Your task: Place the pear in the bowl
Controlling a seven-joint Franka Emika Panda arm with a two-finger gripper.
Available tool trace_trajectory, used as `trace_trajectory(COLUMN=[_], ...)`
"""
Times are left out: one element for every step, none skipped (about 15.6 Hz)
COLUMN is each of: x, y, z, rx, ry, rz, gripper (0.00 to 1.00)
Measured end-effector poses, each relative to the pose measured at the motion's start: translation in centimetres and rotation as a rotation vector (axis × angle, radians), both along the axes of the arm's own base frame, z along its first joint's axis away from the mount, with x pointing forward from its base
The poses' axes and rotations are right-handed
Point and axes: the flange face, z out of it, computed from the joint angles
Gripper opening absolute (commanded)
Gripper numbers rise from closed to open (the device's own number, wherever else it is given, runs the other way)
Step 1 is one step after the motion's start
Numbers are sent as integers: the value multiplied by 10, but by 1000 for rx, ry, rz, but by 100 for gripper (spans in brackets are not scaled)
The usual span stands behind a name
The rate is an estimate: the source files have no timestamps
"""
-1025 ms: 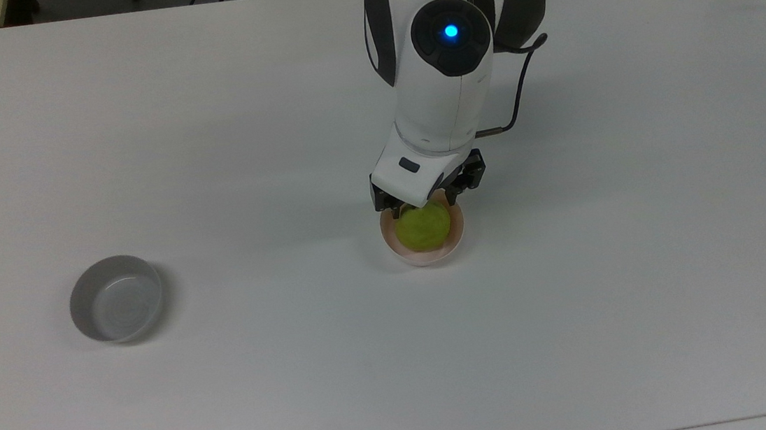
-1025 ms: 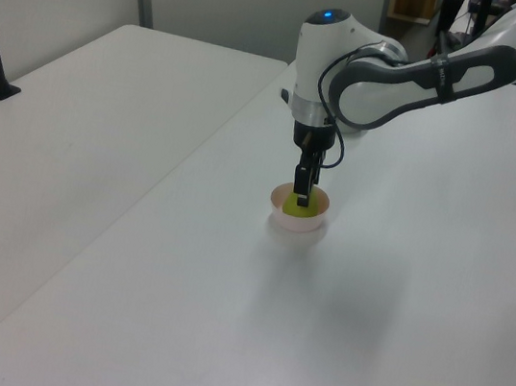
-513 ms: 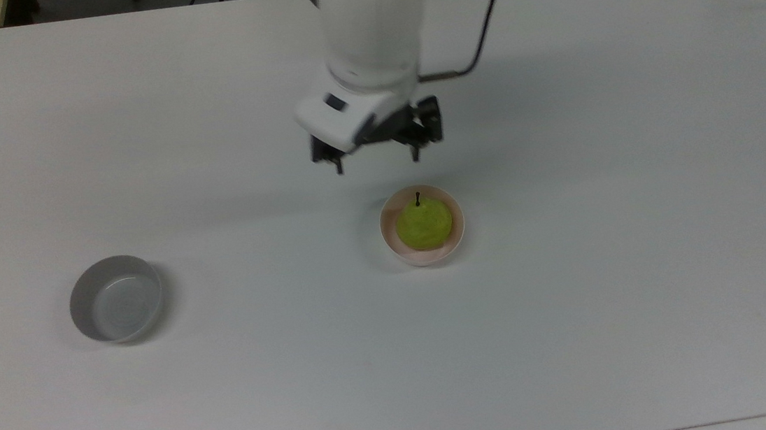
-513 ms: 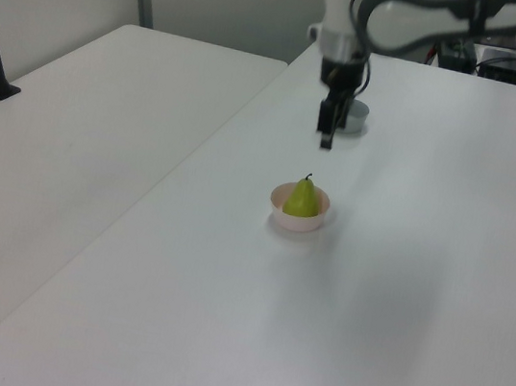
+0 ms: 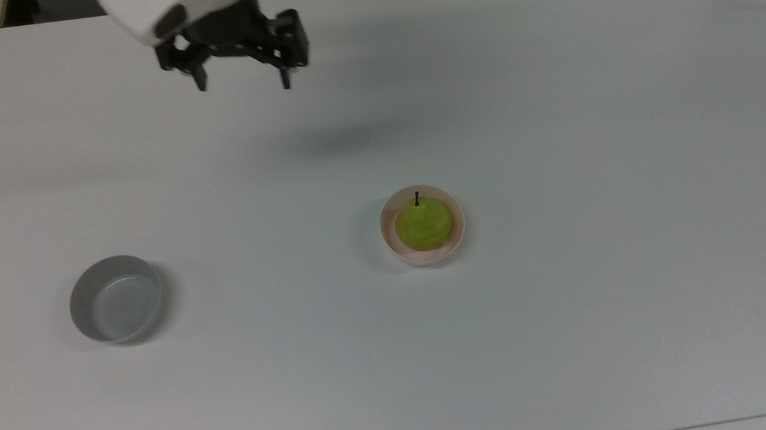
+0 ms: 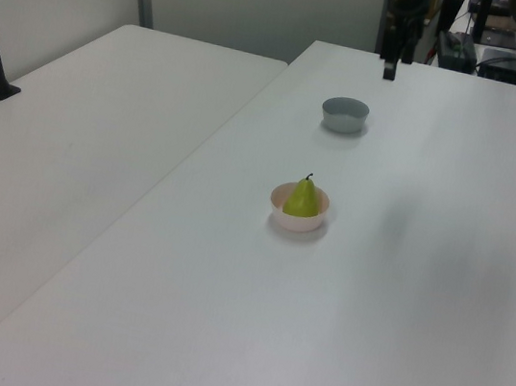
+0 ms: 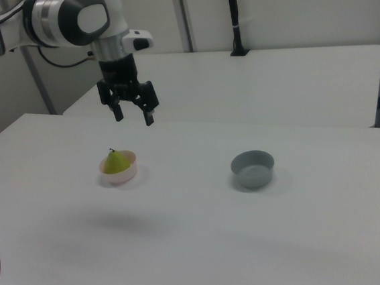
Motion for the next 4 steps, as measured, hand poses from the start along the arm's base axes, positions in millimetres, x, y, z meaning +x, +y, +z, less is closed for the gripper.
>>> trace_trajectory(x=[-5, -9, -13, -15], y=[-14, -27, -37, -43], z=[4, 6, 5, 3], rx=[3, 5, 7, 9], ry=[-3, -4, -1, 4], rz=[-14, -24, -35, -43], gripper=[100, 100, 100, 100])
